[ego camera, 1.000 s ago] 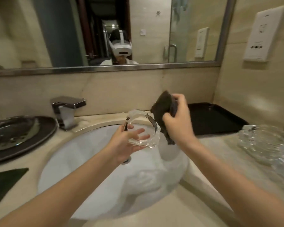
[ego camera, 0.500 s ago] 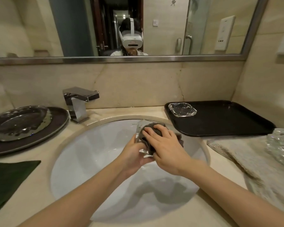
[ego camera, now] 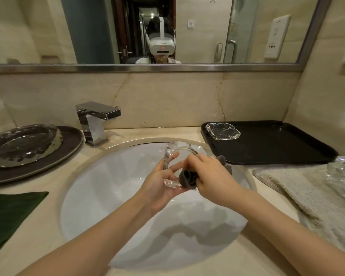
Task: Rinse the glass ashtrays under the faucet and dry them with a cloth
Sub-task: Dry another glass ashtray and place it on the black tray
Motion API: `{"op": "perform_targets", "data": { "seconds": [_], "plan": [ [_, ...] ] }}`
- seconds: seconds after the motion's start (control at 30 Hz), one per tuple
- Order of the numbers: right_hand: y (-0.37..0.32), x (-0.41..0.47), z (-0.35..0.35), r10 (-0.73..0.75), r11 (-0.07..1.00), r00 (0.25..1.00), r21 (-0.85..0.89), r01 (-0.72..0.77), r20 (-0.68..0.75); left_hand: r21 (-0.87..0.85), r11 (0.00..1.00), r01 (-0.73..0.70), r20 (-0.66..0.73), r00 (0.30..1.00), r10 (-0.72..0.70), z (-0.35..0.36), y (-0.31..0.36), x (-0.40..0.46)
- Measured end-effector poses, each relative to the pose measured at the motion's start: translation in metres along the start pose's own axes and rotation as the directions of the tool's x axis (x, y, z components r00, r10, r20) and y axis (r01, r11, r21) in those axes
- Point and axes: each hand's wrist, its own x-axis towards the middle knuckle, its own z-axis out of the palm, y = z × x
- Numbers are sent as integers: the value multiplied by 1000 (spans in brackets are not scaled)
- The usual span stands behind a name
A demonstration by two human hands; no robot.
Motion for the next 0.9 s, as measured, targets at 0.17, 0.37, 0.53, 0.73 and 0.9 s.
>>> {"op": "perform_targets", "data": {
  "seconds": [0.17,0.37,0.53,0.73,0.9],
  "plan": [
    [9,0,-2,-172,911,985,-384,147,-31,182,983,9,-65,998,3,-1,-2,2],
    [16,2,-2,-204,875,959,-476,89,-195,284,958,-43,-165,982,93,4,4,1],
    [-9,1,10,35,971,990,-229,-67,-139,407,902,-145,-298,912,281,3,4,4],
    [-10,1,15,78,977,997,202,-75,-6,520,835,-180,-275,890,363,4,1,-1],
    [24,6,9,-279,923,876,-361,133,-392,494,854,-164,-238,919,314,10,4,-1]
  ]
}}
